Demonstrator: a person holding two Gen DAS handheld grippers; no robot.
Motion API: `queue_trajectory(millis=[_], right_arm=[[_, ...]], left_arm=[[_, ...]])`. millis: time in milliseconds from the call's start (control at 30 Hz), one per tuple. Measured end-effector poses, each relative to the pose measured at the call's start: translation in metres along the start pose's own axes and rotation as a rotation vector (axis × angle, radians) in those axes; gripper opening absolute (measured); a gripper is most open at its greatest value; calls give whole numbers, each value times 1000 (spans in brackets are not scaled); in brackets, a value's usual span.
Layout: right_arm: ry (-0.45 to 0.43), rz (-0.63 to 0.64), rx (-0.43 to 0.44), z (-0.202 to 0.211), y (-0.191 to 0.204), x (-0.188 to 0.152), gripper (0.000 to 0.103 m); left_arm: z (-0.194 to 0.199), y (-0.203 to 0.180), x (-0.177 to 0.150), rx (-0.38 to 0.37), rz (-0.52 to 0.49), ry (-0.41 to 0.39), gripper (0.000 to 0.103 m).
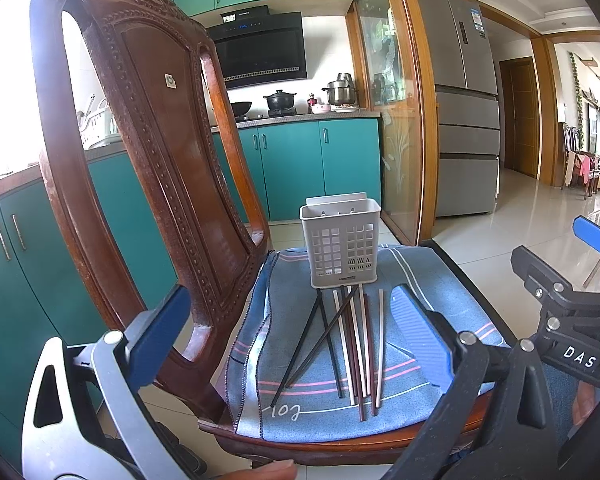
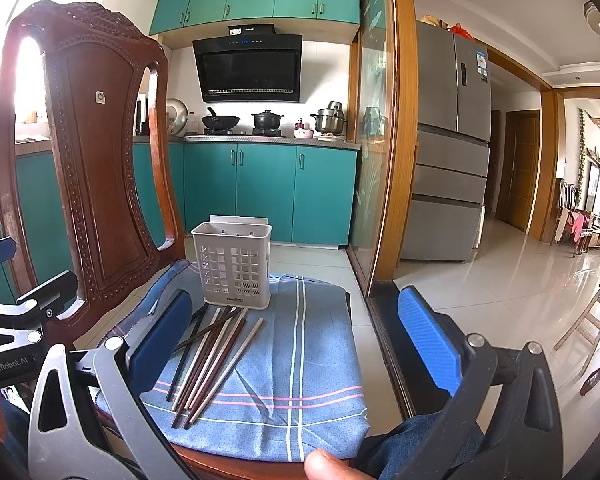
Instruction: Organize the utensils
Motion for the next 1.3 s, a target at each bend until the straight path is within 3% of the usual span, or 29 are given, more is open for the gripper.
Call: queue_trajectory(millis=[1100,1200,1300], right_arm=[[12,21,-21,-5,-5,-8,101],[85,70,-69,-21,-6,-18,101],[119,232,-149,-36,4,-30,100]], left_arm=[[-6,-4,-1,-22,11,11,100],[-16,-7,-6,-29,12,41,100],[-27,-10,-13,-41,16,73,100]])
Point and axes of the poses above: each gripper's, at about its wrist camera, not at the fingertips, and z roughly against the way its jaws point, y to its left, x to its top, the point moved 5 cm from there along -z, roughly the way its jaws point, and after that the axes turned 6 degrees about -z, right-handed, at the moved point
